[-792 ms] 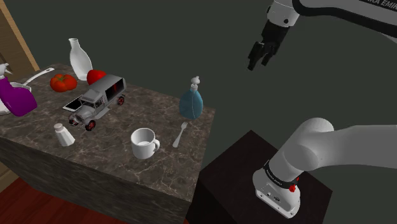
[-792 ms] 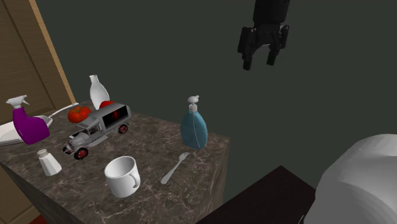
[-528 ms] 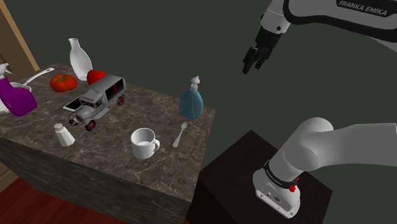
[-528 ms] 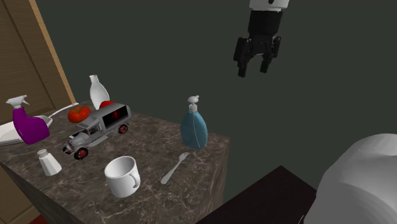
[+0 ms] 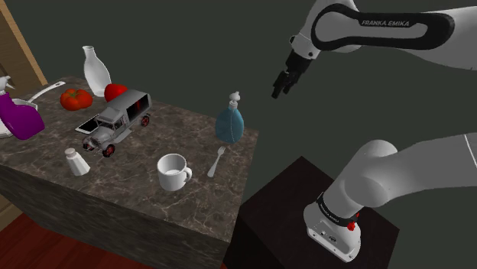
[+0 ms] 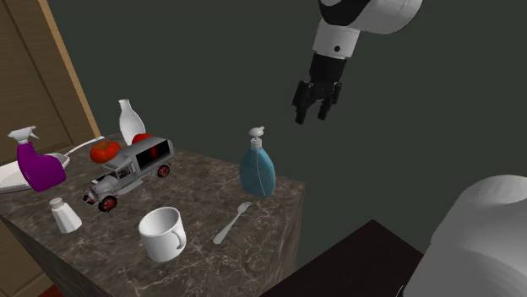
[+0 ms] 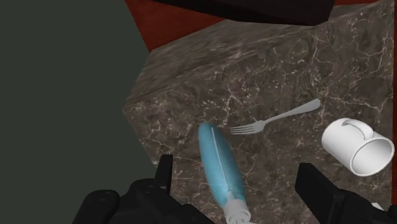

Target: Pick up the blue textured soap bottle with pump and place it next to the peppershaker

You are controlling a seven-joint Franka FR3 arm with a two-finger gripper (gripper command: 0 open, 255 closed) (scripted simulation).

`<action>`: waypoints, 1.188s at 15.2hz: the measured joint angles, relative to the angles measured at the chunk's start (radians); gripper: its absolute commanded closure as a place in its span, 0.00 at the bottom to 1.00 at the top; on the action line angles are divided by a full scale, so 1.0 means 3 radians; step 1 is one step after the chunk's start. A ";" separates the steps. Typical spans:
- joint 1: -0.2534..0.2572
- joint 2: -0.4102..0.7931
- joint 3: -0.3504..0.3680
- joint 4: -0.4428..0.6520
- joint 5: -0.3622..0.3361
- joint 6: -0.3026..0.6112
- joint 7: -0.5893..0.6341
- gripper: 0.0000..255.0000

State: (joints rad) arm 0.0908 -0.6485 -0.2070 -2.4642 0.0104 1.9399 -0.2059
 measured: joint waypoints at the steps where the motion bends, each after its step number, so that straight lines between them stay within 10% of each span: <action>1: 0.0053 0.0122 -0.0052 0.0005 0.0057 0.0130 -0.0089 0.00; 18: 0.0879 0.1816 -0.0729 0.0279 0.1606 0.1383 -0.1959 0.00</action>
State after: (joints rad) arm 0.3546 -0.1036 -0.4258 -2.3805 0.4921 2.3549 -0.7936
